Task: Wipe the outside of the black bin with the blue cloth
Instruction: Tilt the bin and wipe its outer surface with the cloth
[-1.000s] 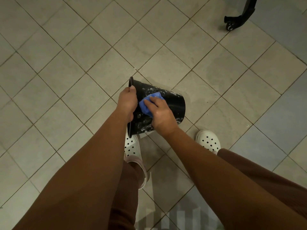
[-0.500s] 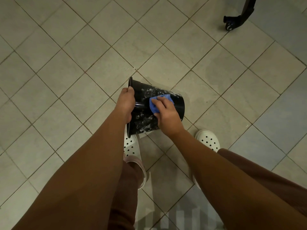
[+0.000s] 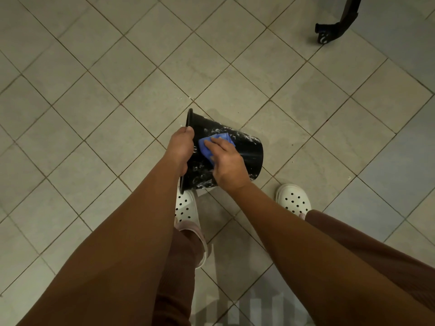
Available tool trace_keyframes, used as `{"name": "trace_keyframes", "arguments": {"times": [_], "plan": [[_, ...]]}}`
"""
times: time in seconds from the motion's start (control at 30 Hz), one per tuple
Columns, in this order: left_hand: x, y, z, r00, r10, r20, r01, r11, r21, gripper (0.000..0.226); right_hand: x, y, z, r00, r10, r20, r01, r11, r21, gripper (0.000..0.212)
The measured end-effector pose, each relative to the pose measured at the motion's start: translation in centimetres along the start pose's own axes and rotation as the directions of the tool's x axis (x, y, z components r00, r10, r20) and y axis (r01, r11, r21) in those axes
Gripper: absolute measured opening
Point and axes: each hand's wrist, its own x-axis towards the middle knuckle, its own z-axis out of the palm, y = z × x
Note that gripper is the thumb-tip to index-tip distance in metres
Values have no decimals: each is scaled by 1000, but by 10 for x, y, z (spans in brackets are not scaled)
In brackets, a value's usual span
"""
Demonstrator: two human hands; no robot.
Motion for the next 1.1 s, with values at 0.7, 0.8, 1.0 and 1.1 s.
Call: {"name": "trace_keyframes", "arguments": {"times": [0.7, 0.8, 1.0, 1.1], "plan": [[0, -1, -1, 1000, 7, -27, -7, 1000, -20, 25, -11, -2, 0, 995, 96, 3, -94, 985, -145, 50], [3, -4, -4, 1000, 30, -9, -30, 999, -18, 26, -8, -6, 2, 995, -62, 83, 68, 994, -80, 52], [1, -6, -1, 999, 14, -42, -15, 1000, -18, 25, 2, 6, -3, 976, 166, 140, -153, 983, -100, 55], [1, -5, -2, 999, 17, -48, -18, 1000, -20, 25, -7, 2, -6, 973, 223, 66, -207, 960, -190, 48]]}}
